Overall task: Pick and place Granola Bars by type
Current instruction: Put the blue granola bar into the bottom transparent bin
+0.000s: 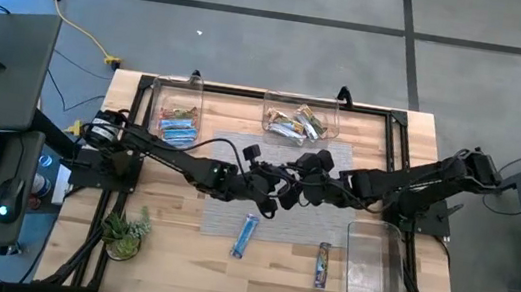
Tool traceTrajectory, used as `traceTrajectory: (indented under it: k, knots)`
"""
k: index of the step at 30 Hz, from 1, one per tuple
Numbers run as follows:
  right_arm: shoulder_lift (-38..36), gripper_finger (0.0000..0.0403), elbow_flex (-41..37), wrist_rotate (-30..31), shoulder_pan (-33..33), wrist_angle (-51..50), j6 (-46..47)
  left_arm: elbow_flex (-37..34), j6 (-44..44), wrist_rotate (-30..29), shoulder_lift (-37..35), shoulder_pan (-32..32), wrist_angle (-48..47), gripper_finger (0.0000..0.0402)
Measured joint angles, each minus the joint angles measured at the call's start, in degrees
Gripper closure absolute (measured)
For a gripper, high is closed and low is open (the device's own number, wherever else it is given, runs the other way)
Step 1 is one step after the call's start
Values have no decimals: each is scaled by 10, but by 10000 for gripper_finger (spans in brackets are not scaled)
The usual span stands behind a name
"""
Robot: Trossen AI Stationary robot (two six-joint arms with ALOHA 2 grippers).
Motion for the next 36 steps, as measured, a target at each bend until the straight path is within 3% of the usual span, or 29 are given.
traceTrajectory:
  k: [14,22,36]
  knots:
    - [0,311,0,-12,1,1,-19,0,5,3,0,0,22,328]
    - [0,390,0,-3,0,-1,-45,0,5,4,0,0,21,328]
    - [1,396,-1,1,0,-10,-50,1,-2,25,-1,0,-3,328]
